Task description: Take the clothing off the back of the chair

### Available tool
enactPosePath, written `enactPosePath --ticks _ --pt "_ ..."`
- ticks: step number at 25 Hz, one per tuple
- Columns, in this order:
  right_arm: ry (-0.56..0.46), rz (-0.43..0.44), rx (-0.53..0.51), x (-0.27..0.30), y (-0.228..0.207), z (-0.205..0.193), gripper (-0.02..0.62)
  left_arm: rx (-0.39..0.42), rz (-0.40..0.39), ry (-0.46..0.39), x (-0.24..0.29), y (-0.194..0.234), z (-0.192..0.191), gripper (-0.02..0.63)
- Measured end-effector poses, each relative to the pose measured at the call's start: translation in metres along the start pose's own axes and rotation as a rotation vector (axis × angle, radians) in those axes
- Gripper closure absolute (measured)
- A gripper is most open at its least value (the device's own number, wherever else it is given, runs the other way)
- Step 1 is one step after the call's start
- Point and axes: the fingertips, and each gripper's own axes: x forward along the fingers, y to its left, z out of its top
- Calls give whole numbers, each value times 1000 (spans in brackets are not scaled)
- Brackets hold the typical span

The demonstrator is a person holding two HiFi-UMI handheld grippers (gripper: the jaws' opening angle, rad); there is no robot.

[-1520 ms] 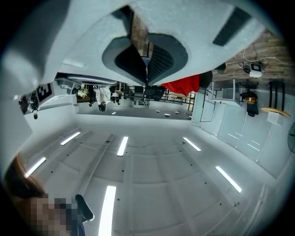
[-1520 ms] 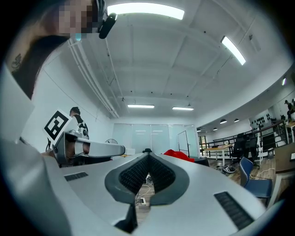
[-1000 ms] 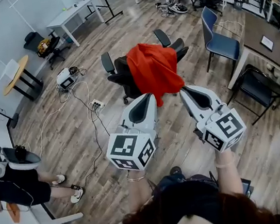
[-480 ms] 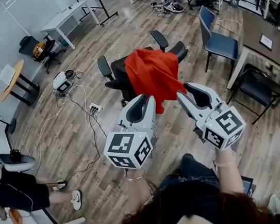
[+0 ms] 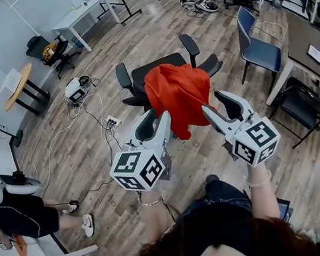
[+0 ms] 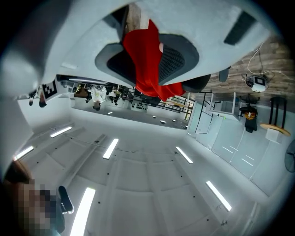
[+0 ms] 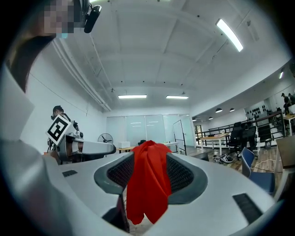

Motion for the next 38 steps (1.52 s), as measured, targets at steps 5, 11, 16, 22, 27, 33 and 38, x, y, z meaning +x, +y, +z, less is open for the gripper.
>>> enactPosePath --ticks 5,11,16,22,27,33,38 --pt "35 9 22 18 -16 -9 347 -54 22 27 13 21 -8 414" --pt "90 39 49 34 -28 -31 304 -115 5 49 28 34 -24 363" --pt "127 71 78 52 -32 -46 275 -189 -14 77 40 46 -36 317" --pt "156 102 85 71 -35 -51 270 -224 -33 104 58 53 -38 298" --pt "170 132 92 81 -33 -56 270 -235 -60 119 70 49 -40 298" --pt "187 161 107 87 -31 -58 272 -231 -96 133 80 40 -39 299" --pt "200 200 120 90 -25 -57 307 -229 -125 148 84 30 -38 336"
